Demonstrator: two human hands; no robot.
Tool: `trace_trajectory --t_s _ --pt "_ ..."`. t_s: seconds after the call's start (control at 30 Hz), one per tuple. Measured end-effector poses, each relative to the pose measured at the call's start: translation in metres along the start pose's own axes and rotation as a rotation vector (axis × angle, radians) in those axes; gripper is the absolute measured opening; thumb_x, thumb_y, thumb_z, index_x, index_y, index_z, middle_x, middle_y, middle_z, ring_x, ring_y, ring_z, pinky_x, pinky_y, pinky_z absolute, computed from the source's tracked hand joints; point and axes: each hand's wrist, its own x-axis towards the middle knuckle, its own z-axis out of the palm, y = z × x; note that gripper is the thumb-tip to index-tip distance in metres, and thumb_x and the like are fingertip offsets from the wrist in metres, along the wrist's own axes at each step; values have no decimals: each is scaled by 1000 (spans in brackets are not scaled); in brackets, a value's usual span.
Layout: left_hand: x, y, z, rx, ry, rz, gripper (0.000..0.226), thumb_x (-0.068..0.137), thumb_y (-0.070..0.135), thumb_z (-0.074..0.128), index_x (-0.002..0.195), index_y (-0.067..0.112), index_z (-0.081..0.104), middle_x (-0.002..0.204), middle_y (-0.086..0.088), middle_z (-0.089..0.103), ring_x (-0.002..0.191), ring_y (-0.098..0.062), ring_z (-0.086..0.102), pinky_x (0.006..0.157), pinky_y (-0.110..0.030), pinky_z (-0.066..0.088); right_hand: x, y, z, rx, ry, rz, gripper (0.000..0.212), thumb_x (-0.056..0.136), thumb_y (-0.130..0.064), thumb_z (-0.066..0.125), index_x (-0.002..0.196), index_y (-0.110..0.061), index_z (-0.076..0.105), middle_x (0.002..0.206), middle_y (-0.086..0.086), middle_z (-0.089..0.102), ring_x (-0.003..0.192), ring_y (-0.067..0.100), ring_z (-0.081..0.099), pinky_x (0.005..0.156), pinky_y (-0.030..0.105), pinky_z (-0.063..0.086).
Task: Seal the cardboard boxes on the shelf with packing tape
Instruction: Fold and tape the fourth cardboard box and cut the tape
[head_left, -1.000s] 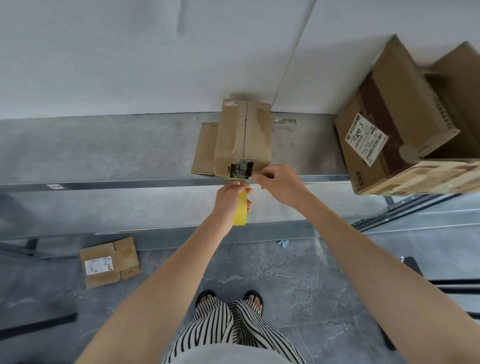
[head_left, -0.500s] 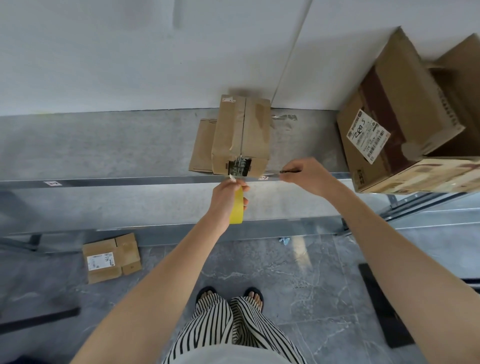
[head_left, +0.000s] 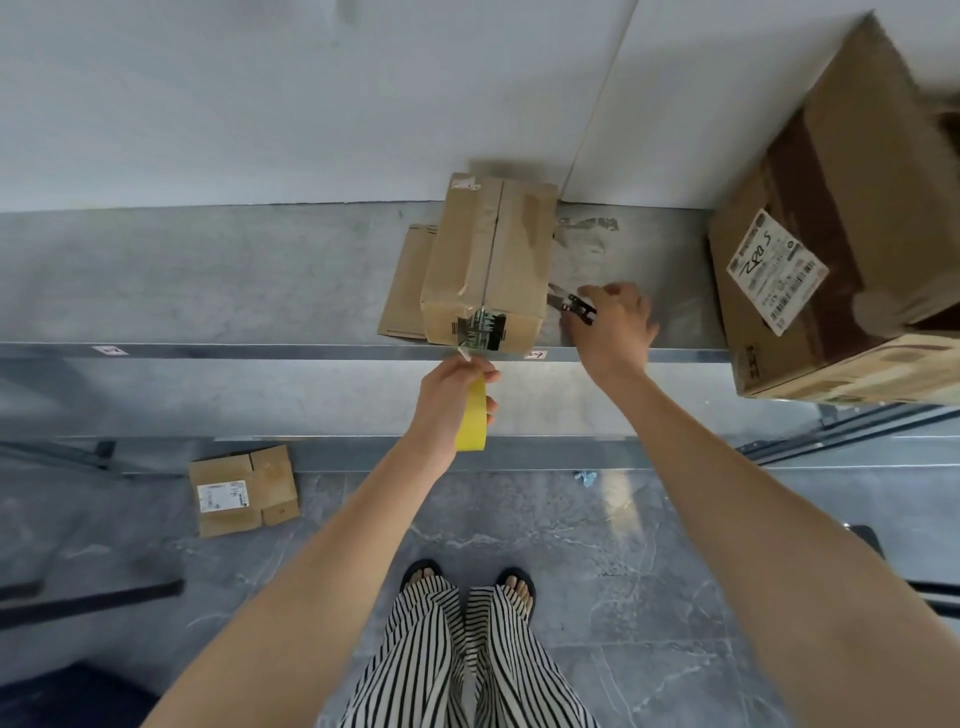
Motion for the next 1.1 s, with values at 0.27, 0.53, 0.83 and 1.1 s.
trace_trajectory --t_s 0.27,0.53,0.83,1.1 --pt "-3 1 3 29 32 -9 24 93 3 43 78 11 59 88 -9 66 44 -17 52 52 -26 44 -36 -81 -26 145 226 -613 51 93 -41 47 132 -9 53 141 16 47 127 35 44 106 47 31" --pt "-3 6 -8 118 12 15 22 91 6 43 78 13 60 89 -8 69 44 -17 52 45 -22 45 -33 -78 -7 -290 105 -735 52 94 -46 46 135 -15 52 140 8 50 128 29 45 107 49 31" --pt "-16 8 -29 152 -103 -75 25 90 2 46 73 11 62 85 -13 69 50 -22 51 51 -26 44 -31 -74 -6 -515 80 -743 73 83 -50 63 143 -16 38 144 7 42 129 30 41 106 49 34" --pt "-32 22 -35 217 -90 37 26 91 4 45 74 13 61 91 -11 69 45 -18 52 47 -25 46 -35 -85 -35 -402 -140 -713 70 89 -26 51 150 -20 17 158 3 15 143 23 13 114 54 9"
